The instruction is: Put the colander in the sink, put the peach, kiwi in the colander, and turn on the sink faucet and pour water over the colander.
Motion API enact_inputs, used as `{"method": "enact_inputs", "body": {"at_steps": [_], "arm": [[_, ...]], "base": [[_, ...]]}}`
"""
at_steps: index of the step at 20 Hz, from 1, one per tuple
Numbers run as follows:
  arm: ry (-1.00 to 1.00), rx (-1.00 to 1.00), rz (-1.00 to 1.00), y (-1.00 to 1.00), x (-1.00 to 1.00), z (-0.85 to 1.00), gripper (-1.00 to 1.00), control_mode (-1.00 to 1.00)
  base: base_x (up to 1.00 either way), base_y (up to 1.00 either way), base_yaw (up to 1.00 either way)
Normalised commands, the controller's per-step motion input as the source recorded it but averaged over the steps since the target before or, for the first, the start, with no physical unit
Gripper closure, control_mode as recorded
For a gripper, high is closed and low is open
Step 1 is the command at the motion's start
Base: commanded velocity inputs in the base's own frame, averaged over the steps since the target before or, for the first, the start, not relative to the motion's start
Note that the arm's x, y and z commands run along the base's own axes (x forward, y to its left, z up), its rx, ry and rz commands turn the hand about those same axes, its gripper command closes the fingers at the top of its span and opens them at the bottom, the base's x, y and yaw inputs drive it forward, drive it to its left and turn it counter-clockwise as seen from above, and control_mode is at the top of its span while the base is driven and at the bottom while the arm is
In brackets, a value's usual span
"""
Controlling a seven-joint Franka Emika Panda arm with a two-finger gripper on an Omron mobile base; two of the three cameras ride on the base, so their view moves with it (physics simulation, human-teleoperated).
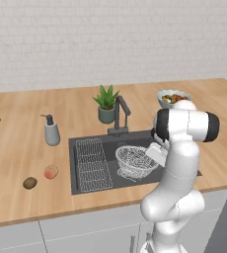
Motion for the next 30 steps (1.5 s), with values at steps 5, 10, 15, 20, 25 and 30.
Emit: {"method": "enact_inputs", "body": {"at_steps": [5, 10, 15, 20, 25, 30], "arm": [[0.0, -0.05, 0.0, 0.78, 0.04, -0.05, -1.0, -1.0], [0.02, 0.0, 0.0, 0.46, 0.0, 0.02, -1.0, -1.0], [0.0, 0.07, 0.0, 0.02, -0.02, 0.26, -1.0, -1.0], [0.0, 0.13, -0.01, 0.0, -0.07, 0.42, -1.0, -1.0], [-0.03, 0.05, -0.07, -0.29, -0.25, 0.43, -1.0, -1.0], [-0.12, 0.01, -0.01, -0.21, -0.56, 0.57, -1.0, -1.0]], "base": [[0.0, 0.0, 0.0], [0.0, 0.0, 0.0], [0.0, 0.0, 0.0], [0.0, 0.0, 0.0], [0.0, 0.0, 0.0], [0.0, 0.0, 0.0]]}}
